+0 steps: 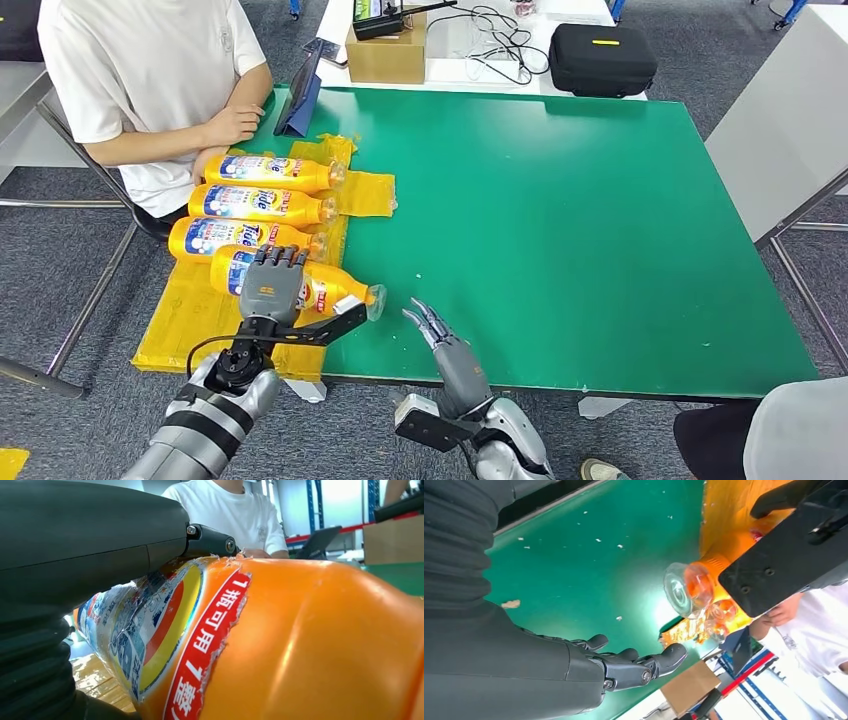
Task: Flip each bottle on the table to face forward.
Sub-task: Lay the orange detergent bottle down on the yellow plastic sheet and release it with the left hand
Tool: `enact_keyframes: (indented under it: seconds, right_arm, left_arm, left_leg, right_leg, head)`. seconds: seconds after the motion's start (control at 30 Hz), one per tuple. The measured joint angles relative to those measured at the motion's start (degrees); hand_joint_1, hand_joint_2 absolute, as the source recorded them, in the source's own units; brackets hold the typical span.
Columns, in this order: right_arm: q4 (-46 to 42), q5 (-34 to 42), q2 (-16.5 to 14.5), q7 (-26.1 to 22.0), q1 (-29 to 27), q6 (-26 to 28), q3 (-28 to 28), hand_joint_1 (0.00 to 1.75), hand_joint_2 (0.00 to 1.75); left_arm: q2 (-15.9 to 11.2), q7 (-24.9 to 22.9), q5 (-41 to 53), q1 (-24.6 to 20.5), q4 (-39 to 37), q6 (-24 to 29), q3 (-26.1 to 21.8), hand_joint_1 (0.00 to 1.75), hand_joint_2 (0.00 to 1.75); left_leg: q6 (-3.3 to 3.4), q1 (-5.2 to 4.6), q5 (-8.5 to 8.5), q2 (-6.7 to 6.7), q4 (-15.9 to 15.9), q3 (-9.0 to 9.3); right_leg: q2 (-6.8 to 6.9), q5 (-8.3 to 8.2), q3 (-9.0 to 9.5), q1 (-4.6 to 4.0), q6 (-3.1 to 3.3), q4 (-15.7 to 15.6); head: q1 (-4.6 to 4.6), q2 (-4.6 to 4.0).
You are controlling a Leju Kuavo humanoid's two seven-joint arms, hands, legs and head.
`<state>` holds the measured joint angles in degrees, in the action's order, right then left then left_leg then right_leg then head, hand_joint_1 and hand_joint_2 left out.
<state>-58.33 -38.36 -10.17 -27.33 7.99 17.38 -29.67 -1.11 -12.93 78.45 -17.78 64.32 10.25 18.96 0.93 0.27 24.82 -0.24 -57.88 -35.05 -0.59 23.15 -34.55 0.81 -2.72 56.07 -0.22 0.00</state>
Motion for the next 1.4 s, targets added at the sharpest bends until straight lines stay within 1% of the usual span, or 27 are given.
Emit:
enact_keyframes:
  seconds: [0.07, 0.1, 0.13, 0.2, 0.33, 0.37, 0.4, 0.43, 0.47, 0.5, 0.53, 0.57, 0.6, 0.73, 0.8, 1.0, 1.13, 1.23, 1.3, 1.4]
  right_arm:
    - [-0.3, 0.0, 0.0, -0.1, -0.3, 0.0, 0.6, 0.0, 1.75]
    - [-0.5, 0.0, 0.0, -0.2, -0.5, -0.1, 0.9, 0.0, 1.75]
    - [-0.6, 0.0, 0.0, -0.3, -0.6, -0.1, 1.2, 0.0, 1.75]
    - [-0.8, 0.0, 0.0, -0.4, -0.8, -0.3, 1.7, 0.0, 1.75]
    - [-0.9, 0.0, -0.1, -0.9, -1.0, -0.5, 2.5, 0.0, 1.75]
    - [-0.9, 0.1, -0.1, -1.0, -1.0, -0.5, 2.7, 0.0, 1.75]
    - [-0.9, 0.1, -0.1, -1.1, -1.0, -0.5, 2.8, 0.0, 1.75]
    - [-0.9, 0.2, -0.2, -1.2, -1.0, -0.5, 3.0, 0.0, 1.75]
    - [-0.9, 0.2, -0.2, -1.3, -1.0, -0.5, 3.1, 0.0, 1.75]
    - [-0.9, 0.3, -0.2, -1.4, -1.0, -0.5, 3.2, 0.0, 1.75]
    - [-0.9, 0.3, -0.2, -1.5, -1.0, -0.5, 3.3, 0.0, 1.75]
    - [-0.9, 0.3, -0.3, -1.5, -1.0, -0.5, 3.4, 0.0, 1.75]
    - [-0.9, 0.4, -0.3, -1.6, -1.0, -0.5, 3.5, 0.0, 1.75]
    - [-0.7, 0.7, -0.4, -2.0, -0.9, -0.5, 3.7, 0.0, 1.75]
    - [-0.4, 1.1, -0.5, -2.5, -0.7, -0.5, 3.8, 0.0, 1.75]
    - [0.7, 2.0, -0.7, -3.6, 0.0, -0.4, 4.1, 0.0, 1.75]
    - [1.4, 2.6, -0.7, -4.0, 0.2, 0.0, 4.2, 0.0, 1.75]
    - [1.9, 2.9, -0.7, -4.3, 0.1, 0.4, 4.2, 0.0, 1.75]
    - [2.2, 3.2, -0.6, -4.6, 0.1, 0.5, 4.2, 0.0, 1.75]
    - [2.6, 3.7, -0.6, -5.5, 0.2, 0.5, 4.1, 0.0, 1.75]
  left_arm:
    - [-0.1, 0.4, -0.7, 0.2, 1.1, -2.7, 0.2, 1.11, 1.75]
    - [-0.1, 0.5, -1.1, 0.2, 1.5, -3.8, 0.4, 1.1, 1.75]
    - [-0.1, 0.4, -1.3, 0.3, 1.8, -4.7, 0.6, 1.33, 1.75]
    - [-0.2, -0.2, -1.4, 0.3, 2.2, -6.0, 1.0, 1.73, 1.75]
    - [-0.7, -1.9, -2.1, -0.3, 2.0, -7.8, 1.4, 1.74, 1.75]
    - [-0.9, -2.2, -2.4, -0.6, 1.8, -8.2, 1.4, 1.73, 1.75]
    - [-1.1, -2.4, -2.8, -0.9, 1.5, -8.5, 1.4, 1.68, 1.75]
    - [-1.2, -2.6, -3.0, -1.2, 1.1, -8.9, 1.4, 1.42, 1.75]
    - [-1.4, -2.8, -3.2, -1.5, 0.6, -9.1, 1.4, 1.05, 1.75]
    - [-1.4, -2.9, -3.3, -1.8, 0.1, -9.2, 1.4, 0.62, 1.75]
    - [-1.5, -3.1, -3.4, -2.0, -0.4, -9.3, 1.4, 0.23, 1.75]
    - [-1.5, -3.2, -3.6, -2.2, -0.9, -9.4, 1.4, 0.06, 1.75]
    - [-1.5, -3.2, -3.7, -2.5, -1.5, -9.6, 1.4, 0.0, 1.75]
    - [-1.5, -3.3, -5.4, -4.5, -4.7, -10.8, 1.4, 0.0, 1.75]
    - [-1.5, -2.7, -6.7, -5.8, -6.6, -11.8, 1.4, 0.0, 1.75]
    - [-1.9, 1.4, -11.1, -9.0, -11.9, -14.3, 1.4, 0.0, 1.75]
    - [-2.7, 4.3, -14.5, -10.0, -13.0, -15.8, 1.9, 0.0, 1.75]
    - [-3.7, 7.1, -17.6, -10.3, -12.9, -17.1, 2.7, 0.0, 1.75]
    - [-4.6, 9.7, -20.5, -10.1, -12.0, -18.4, 3.5, 0.0, 1.75]
    - [-6.4, 15.9, -28.0, -8.6, -9.1, -21.0, 4.7, 0.0, 1.75]
  left_leg:
    - [0.0, 0.0, 0.0, 0.0, 0.0, 0.0]
    - [0.0, 0.0, 0.0, 0.0, 0.0, 0.0]
    - [0.0, 0.0, 0.0, 0.0, 0.0, 0.0]
    - [0.0, 0.0, 0.0, 0.0, 0.0, 0.0]
    - [0.0, 0.0, 0.0, 0.0, 0.0, 0.01]
    - [0.0, 0.0, 0.0, 0.0, 0.0, 0.01]
    - [0.0, 0.0, 0.0, 0.0, 0.0, 0.01]
    - [0.0, 0.0, 0.0, 0.0, 0.0, 0.01]
    - [0.0, 0.0, 0.0, 0.01, 0.0, 0.01]
    - [0.0, 0.0, -0.01, 0.01, 0.0, 0.01]
    - [0.0, 0.0, -0.01, 0.01, 0.0, 0.01]
    - [0.0, 0.0, -0.01, 0.0, 0.0, 0.0]
    - [0.0, 0.0, 0.0, 0.0, 0.0, 0.0]
    - [0.0, 0.0, 0.0, -0.03, 0.0, 0.01]
    - [0.0, -0.01, -0.01, -0.06, 0.0, 0.04]
    - [-0.01, -0.01, -0.01, -0.14, 0.0, 0.42]
    - [-0.08, 0.0, -0.09, -0.18, 0.0, 0.55]
    - [-0.1, 0.0, -0.16, -0.18, 0.0, 0.55]
    - [-0.1, 0.0, -0.18, -0.2, 0.0, 0.55]
    - [-0.1, 0.0, -0.18, -0.22, 0.0, 0.5]
  right_leg:
    - [0.0, 0.0, 0.0, 0.0, 0.0, 0.0]
    - [0.0, 0.0, 0.0, 0.0, 0.0, 0.0]
    - [0.0, 0.0, 0.0, 0.0, 0.0, 0.0]
    - [0.0, 0.0, 0.0, 0.0, 0.0, 0.0]
    - [0.0, 0.0, 0.0, 0.0, 0.0, 0.0]
    - [0.0, 0.0, 0.0, 0.0, 0.0, 0.0]
    - [0.0, 0.0, 0.0, 0.0, 0.0, 0.0]
    - [0.0, 0.0, 0.0, 0.0, 0.0, 0.0]
    - [0.0, 0.0, 0.0, 0.0, 0.0, 0.0]
    - [0.0, 0.0, 0.0, 0.0, 0.0, 0.0]
    - [0.0, 0.0, 0.0, 0.0, 0.0, 0.0]
    - [0.0, 0.0, 0.0, 0.0, 0.0, 0.0]
    - [0.0, 0.0, 0.0, 0.0, 0.0, 0.0]
    - [0.02, 0.0, 0.03, 0.01, 0.0, 0.0]
    - [0.05, 0.0, 0.09, 0.01, 0.0, 0.0]
    - [0.13, 0.04, 0.48, 0.0, 0.04, 0.0]
    - [0.14, 0.05, 0.59, 0.0, 0.08, 0.0]
    - [0.14, 0.02, 0.6, 0.0, 0.08, 0.1]
    - [0.15, 0.01, 0.61, 0.0, 0.07, 0.1]
    - [0.16, 0.02, 0.58, 0.0, 0.07, 0.1]
  head:
    - [0.01, 0.0]
    - [0.01, 0.0]
    - [0.01, 0.0]
    - [0.01, 0.0]
    - [0.01, 0.0]
    - [0.0, 0.0]
    - [0.0, 0.0]
    - [0.0, 0.0]
    - [0.0, 0.0]
    - [0.0, 0.0]
    - [0.0, 0.0]
    - [0.0, 0.0]
    - [0.01, 0.0]
    - [0.01, 0.0]
    - [0.01, 0.0]
    - [0.0, 0.0]
    - [0.0, 0.0]
    - [0.01, 0.0]
    - [0.01, 0.0]
    - [0.01, 0.0]
